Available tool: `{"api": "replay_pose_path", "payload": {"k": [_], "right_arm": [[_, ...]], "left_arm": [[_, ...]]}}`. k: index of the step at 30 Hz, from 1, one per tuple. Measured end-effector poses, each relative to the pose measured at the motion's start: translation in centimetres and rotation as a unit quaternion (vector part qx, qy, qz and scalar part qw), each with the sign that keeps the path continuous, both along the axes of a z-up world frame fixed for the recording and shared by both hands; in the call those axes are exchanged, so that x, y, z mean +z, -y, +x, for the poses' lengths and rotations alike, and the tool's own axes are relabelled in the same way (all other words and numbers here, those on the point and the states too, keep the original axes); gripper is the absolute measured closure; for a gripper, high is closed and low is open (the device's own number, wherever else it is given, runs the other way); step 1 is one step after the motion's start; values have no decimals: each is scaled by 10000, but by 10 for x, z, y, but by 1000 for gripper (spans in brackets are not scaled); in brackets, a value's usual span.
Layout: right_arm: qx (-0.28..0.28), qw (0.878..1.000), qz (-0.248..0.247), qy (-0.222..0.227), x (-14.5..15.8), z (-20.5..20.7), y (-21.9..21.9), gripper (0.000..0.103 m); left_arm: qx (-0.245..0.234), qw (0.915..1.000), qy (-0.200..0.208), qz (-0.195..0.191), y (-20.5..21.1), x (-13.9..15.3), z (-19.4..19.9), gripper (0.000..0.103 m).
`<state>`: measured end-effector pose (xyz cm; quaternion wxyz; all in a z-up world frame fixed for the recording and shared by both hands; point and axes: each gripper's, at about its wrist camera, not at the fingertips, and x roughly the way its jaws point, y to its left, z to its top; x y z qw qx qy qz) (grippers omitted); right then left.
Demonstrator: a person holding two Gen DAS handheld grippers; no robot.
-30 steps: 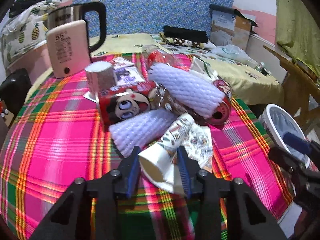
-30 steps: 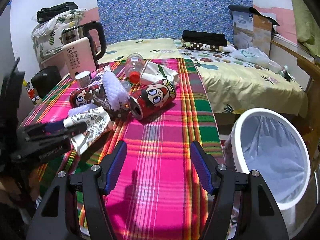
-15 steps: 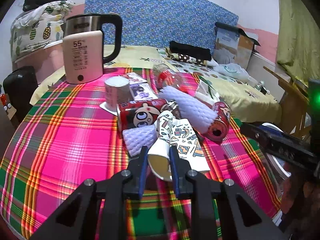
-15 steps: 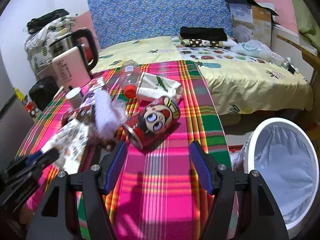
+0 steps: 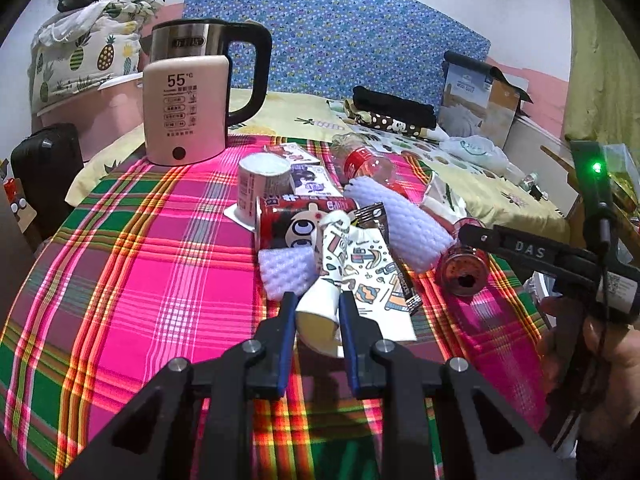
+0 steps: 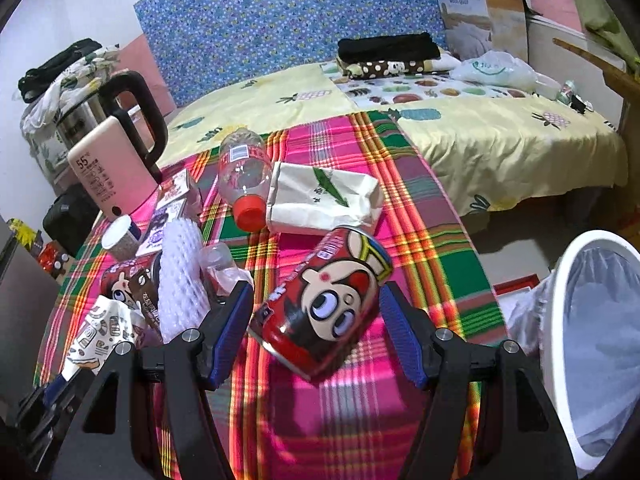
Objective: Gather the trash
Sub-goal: 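Close the left tool on the paper cup while the right tool closes on the red can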
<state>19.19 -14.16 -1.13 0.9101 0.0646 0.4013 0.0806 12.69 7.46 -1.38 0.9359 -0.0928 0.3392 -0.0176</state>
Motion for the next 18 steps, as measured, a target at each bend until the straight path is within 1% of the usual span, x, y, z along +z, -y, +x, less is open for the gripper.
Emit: {"api": "replay_pose_path", "payload": {"k": [3, 7, 11, 15, 16, 18], "right_arm": [[-22, 9999, -52, -110, -5, 3, 0, 36], [-161, 9994, -155, -274, -9, 2, 10, 36], [-294, 9979, -23, -583, -16, 8, 23, 36], [-182, 9984, -102, -525, -15, 8, 23, 37], [-56, 9988, -62, -485, -14, 8, 22, 37], [134, 9991, -62, -408, -12, 9, 18, 37]], "left_arm": [[-8, 10000, -46, -25, -2, -4, 4, 81], [-44, 9999, -126, -37, -1, -9, 7, 82], [-120, 9997, -224, -66, 4, -13, 9, 82], [-171, 9995, -251, -104, 6, -12, 10, 81], [-186, 9994, -241, -139, 6, -11, 11, 79], [-213, 9993, -272, -164, 6, -10, 14, 60]]}}
